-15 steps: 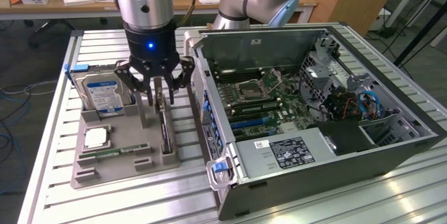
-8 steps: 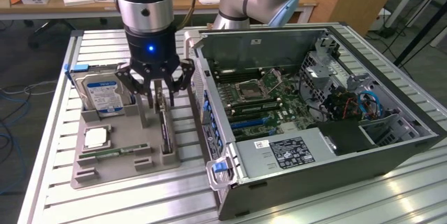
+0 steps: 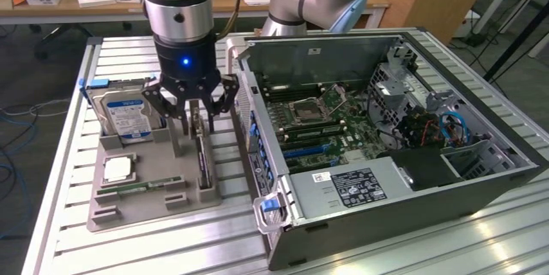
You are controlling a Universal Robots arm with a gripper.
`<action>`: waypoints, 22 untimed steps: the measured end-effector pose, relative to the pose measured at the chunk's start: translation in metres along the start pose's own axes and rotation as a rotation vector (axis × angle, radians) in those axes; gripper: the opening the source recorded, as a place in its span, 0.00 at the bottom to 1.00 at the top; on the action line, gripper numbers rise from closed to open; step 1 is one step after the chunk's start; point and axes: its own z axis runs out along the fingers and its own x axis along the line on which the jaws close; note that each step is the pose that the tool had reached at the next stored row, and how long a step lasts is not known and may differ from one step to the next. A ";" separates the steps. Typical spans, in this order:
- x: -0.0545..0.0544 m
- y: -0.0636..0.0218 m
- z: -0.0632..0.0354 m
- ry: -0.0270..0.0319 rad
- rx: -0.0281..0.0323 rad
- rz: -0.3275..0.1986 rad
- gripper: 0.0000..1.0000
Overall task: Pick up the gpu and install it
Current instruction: 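Pick up the gpu and move the gpu toward the slot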
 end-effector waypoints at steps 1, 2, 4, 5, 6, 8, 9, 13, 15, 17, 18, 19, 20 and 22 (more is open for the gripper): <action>0.000 0.0000 0.0004 -0.0001 0.0010 0.000 0.47; 0.000 0.0000 0.0008 -0.0001 0.0018 0.000 0.47; 0.000 0.0001 0.0015 -0.0002 0.0029 0.000 0.47; 0.000 0.0001 0.0019 -0.0003 0.0036 0.000 0.47; 0.000 0.0002 0.0022 -0.0003 0.0044 0.000 0.47; 0.000 0.0002 0.0030 -0.0004 0.0057 0.000 0.47; 0.000 0.0002 0.0034 -0.0005 0.0060 0.000 0.47; 0.000 0.0004 0.0062 -0.0005 0.0063 0.000 0.47; 0.000 0.0005 0.0073 -0.0005 0.0066 0.000 0.47; 0.000 0.0006 0.0082 -0.0005 0.0068 0.000 0.47; 0.000 0.0006 0.0087 -0.0005 0.0069 0.000 0.47; 0.000 0.0006 0.0095 -0.0005 0.0070 0.000 0.47; 0.000 0.0007 0.0106 -0.0006 0.0069 0.000 0.47; 0.001 0.0008 0.0136 -0.0005 0.0070 0.000 0.47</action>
